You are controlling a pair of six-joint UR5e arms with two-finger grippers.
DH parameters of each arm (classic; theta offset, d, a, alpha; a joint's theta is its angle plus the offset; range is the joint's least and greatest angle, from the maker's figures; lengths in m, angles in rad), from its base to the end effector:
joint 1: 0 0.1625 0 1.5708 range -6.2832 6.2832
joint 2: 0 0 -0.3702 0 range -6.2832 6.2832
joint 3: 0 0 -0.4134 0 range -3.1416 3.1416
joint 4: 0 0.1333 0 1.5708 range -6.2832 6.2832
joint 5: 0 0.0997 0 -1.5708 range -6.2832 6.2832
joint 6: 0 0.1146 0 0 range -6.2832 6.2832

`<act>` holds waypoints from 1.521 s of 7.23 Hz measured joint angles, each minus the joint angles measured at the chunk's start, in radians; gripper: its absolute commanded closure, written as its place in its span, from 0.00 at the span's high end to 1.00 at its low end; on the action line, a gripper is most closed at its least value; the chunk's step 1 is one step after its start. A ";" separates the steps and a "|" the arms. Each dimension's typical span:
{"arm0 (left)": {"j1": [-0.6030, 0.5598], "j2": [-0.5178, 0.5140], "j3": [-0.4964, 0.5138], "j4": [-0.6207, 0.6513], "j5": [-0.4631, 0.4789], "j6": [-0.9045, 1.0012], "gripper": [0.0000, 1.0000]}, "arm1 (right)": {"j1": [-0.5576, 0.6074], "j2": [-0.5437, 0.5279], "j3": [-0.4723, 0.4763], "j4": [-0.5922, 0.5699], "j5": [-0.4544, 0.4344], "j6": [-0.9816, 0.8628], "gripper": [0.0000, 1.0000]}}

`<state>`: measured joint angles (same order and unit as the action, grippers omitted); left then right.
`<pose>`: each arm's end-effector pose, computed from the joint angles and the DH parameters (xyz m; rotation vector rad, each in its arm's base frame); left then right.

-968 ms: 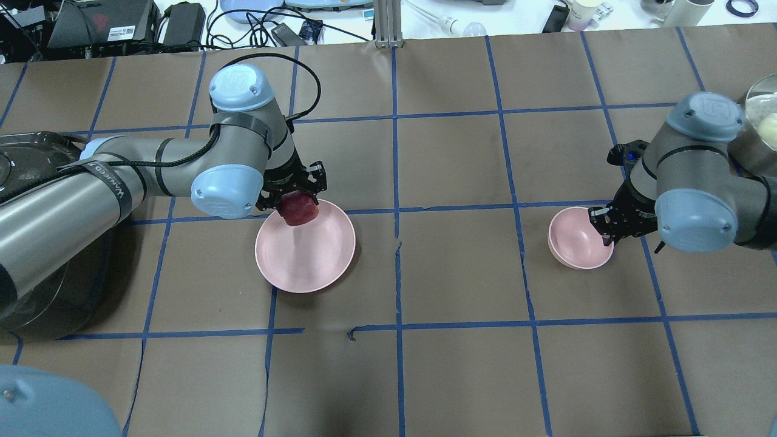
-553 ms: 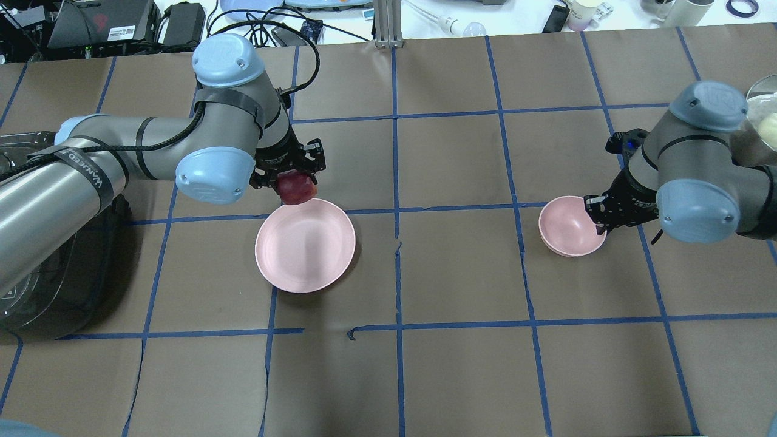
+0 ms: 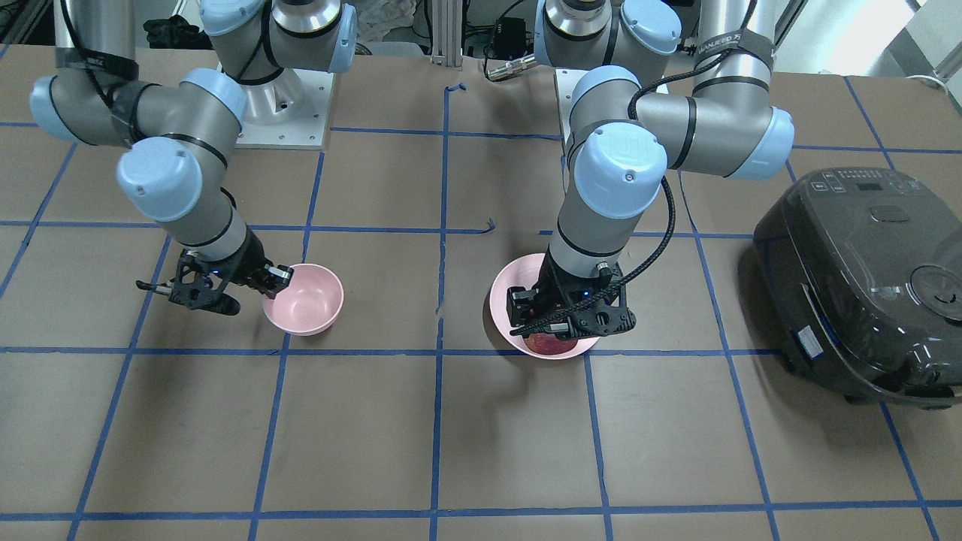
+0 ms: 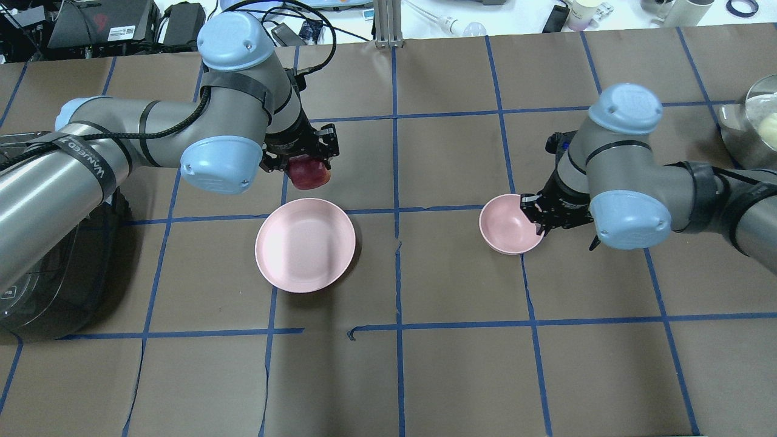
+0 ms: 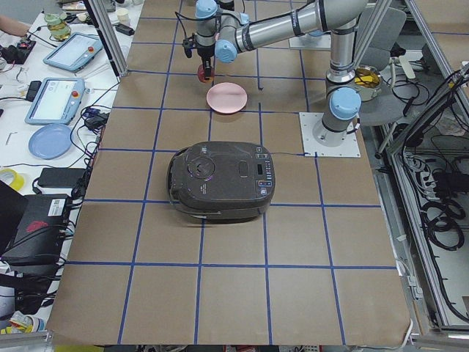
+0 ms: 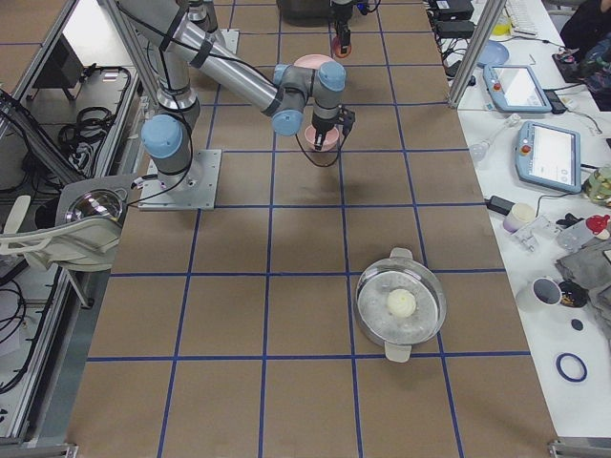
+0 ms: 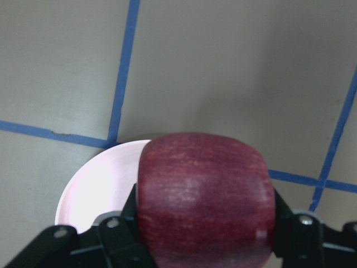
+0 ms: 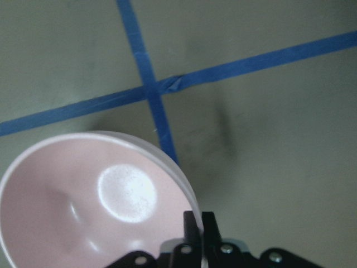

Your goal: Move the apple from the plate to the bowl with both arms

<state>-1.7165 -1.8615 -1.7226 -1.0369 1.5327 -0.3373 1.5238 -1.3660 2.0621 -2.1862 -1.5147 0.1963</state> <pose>-0.2218 -0.5632 0.2352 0.2920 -3.0665 0.1227 0.1169 -0.4887 0.1378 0.3783 3.0657 0.1308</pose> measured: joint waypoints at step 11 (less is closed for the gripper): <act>-0.141 -0.009 0.005 0.051 -0.119 -0.235 0.00 | 0.211 -0.150 -0.373 0.448 -0.095 0.158 1.00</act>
<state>-1.8579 -1.8704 -1.7178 -0.9856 1.4134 -0.5724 1.7347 -1.5161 1.6889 -1.7382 -1.6099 0.3543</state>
